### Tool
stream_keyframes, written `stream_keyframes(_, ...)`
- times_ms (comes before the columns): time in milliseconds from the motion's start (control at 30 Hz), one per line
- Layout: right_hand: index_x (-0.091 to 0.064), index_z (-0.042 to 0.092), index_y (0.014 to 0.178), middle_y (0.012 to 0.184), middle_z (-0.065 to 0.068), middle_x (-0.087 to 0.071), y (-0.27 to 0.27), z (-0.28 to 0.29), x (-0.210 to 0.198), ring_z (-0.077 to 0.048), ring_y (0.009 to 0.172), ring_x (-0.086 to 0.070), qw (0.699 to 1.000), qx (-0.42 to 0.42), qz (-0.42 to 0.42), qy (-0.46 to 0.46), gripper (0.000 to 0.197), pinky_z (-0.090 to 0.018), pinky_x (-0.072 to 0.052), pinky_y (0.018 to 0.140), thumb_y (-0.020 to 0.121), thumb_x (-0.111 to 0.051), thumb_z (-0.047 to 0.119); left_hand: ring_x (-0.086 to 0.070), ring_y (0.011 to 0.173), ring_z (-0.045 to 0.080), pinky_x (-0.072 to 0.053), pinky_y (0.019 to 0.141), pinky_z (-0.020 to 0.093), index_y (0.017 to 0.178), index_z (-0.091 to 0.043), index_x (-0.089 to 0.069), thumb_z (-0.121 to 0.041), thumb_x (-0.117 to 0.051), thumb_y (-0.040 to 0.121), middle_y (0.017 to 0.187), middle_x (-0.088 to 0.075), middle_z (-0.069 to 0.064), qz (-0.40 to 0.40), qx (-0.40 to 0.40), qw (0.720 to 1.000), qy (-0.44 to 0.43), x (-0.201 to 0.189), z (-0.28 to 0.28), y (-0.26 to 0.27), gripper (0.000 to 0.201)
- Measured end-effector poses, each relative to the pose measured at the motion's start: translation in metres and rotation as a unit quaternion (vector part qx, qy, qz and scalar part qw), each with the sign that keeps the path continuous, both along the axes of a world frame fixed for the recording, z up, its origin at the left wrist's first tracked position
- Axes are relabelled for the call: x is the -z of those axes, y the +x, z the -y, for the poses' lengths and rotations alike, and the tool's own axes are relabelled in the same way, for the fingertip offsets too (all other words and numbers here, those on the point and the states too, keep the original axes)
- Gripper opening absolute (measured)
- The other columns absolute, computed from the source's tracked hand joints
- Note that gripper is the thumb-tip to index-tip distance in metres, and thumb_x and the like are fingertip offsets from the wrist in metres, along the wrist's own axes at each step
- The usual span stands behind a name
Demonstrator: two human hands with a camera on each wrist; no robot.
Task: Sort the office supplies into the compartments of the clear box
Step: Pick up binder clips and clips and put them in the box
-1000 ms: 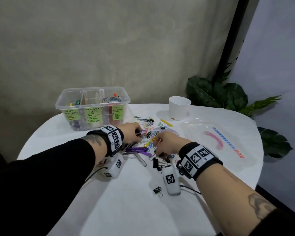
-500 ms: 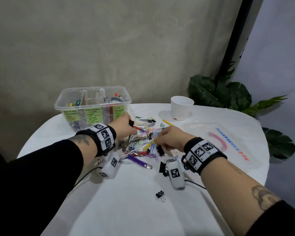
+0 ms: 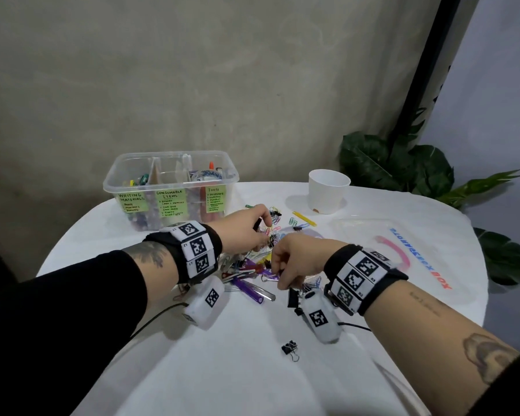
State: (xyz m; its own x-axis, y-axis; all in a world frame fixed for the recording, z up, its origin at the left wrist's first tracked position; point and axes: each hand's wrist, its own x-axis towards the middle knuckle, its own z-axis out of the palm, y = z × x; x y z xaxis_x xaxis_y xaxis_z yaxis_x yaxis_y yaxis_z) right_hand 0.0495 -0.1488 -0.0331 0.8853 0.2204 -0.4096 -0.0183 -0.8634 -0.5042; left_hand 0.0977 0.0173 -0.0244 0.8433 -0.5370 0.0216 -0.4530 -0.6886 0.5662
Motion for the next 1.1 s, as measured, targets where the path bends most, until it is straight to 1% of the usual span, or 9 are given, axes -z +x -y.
stream_keyframes(133, -0.06, 0.011, 0.071, 0.065, -0.004, -0.062, -0.002, 0.002, -0.004, -0.02, 0.055, -0.062, 0.996, 0.009, 0.027, -0.08, 0.012, -0.027, -0.053, 0.054, 0.067, -0.067, 0.002, -0.05, 0.074, 0.017, -0.046, 0.069, 0.031, 0.093, -0.029, -0.058, -0.006, -0.055, 0.086, 0.087, -0.053, -0.001, 0.048, 0.017, 0.999, 0.003, -0.001, -0.001, 0.004, 0.024)
stream_keyframes(333, -0.062, 0.006, 0.078, 0.067, -0.009, -0.061, 0.028, 0.022, -0.005, -0.019, 0.045, -0.053, 0.959, 0.212, 0.136, 0.127, 0.03, -0.023, -0.041, 0.04, 0.087, -0.036, -0.006, -0.052, 0.073, 0.005, -0.038, 0.06, 0.02, 0.083, -0.031, -0.071, -0.037, -0.078, 0.076, 0.083, -0.054, -0.014, 0.066, 0.049, 0.995, 0.048, -0.006, -0.003, 0.004, 0.011)
stream_keyframes(400, -0.067, 0.006, 0.084, 0.072, -0.005, -0.064, 0.041, 0.024, -0.004, -0.015, 0.047, -0.051, 0.962, 0.197, 0.152, 0.112, 0.028, -0.024, -0.04, 0.041, 0.089, -0.041, -0.004, -0.055, 0.081, 0.003, -0.038, 0.062, 0.015, 0.089, -0.031, -0.074, -0.039, -0.08, 0.075, 0.086, -0.058, -0.019, 0.044, 0.065, 0.994, 0.071, -0.003, 0.0, 0.001, 0.017)
stream_keyframes(467, -0.072, 0.005, 0.089, 0.068, 0.001, -0.064, 0.051, 0.02, -0.005, -0.011, 0.051, -0.051, 0.973, 0.156, 0.156, 0.075, 0.008, -0.023, -0.042, 0.046, 0.088, -0.064, 0.004, -0.055, 0.083, 0.001, -0.039, 0.066, 0.015, 0.092, -0.031, -0.076, -0.039, -0.083, 0.072, 0.086, -0.056, -0.022, 0.046, 0.076, 0.991, 0.104, 0.002, 0.004, -0.001, 0.022)
stream_keyframes(567, -0.075, 0.009, 0.088, 0.069, 0.005, -0.062, 0.061, 0.007, -0.008, -0.008, 0.06, -0.052, 0.978, 0.113, 0.177, -0.003, 0.019, -0.02, -0.041, 0.052, 0.073, -0.084, 0.017, -0.058, 0.084, 0.006, -0.043, 0.072, 0.022, 0.091, -0.031, -0.078, -0.036, -0.083, 0.07, 0.086, -0.059, -0.018, 0.076, 0.088, 0.981, 0.155, 0.009, 0.011, -0.002, 0.022)
stream_keyframes(767, -0.07, 0.013, 0.079, 0.067, 0.002, -0.061, 0.071, -0.009, -0.003, -0.016, 0.067, -0.056, 0.979, 0.053, 0.155, -0.122, 0.009, -0.022, -0.044, 0.059, 0.075, -0.076, 0.008, -0.061, 0.077, 0.014, -0.05, 0.068, 0.026, 0.082, -0.026, -0.076, -0.037, -0.077, 0.077, 0.083, -0.068, -0.009, 0.081, 0.059, 0.982, 0.157, 0.017, 0.013, 0.006, 0.012)
stream_keyframes(900, -0.072, -0.002, 0.089, 0.078, -0.014, -0.068, 0.074, 0.0, 0.002, -0.02, 0.067, -0.055, 0.981, 0.115, 0.141, -0.064, 0.012, -0.031, -0.05, 0.063, 0.082, -0.066, 0.004, -0.053, 0.064, 0.014, -0.036, 0.053, 0.023, 0.075, -0.018, -0.06, -0.037, -0.062, 0.092, 0.07, -0.059, -0.003, 0.063, -0.005, 0.996, 0.07, 0.016, 0.004, 0.013, 0.026)
stream_keyframes(967, -0.068, 0.002, 0.084, 0.07, -0.011, -0.061, 0.073, 0.008, 0.001, -0.018, 0.056, -0.05, 0.973, 0.179, 0.13, 0.066, 0.003, -0.027, -0.046, 0.054, 0.085, -0.065, 0.0, -0.06, 0.066, 0.015, -0.043, 0.052, 0.024, 0.076, -0.016, -0.054, -0.033, -0.058, 0.096, 0.075, -0.059, 0.0, -0.016, -0.057, 0.997, -0.05, 0.011, -0.001, 0.016, 0.027)
stream_keyframes(1100, -0.061, 0.003, 0.106, 0.074, -0.011, -0.058, 0.063, 0.022, -0.002, -0.015, 0.056, -0.051, 0.871, 0.296, 0.058, 0.388, 0.015, -0.022, -0.044, 0.044, 0.093, -0.059, -0.003, -0.072, 0.089, 0.03, -0.058, 0.052, 0.029, 0.084, -0.009, -0.05, -0.02, -0.052, 0.1, 0.1, -0.057, 0.016, -0.261, -0.105, 0.903, -0.326, -0.001, -0.01, 0.01, 0.02)
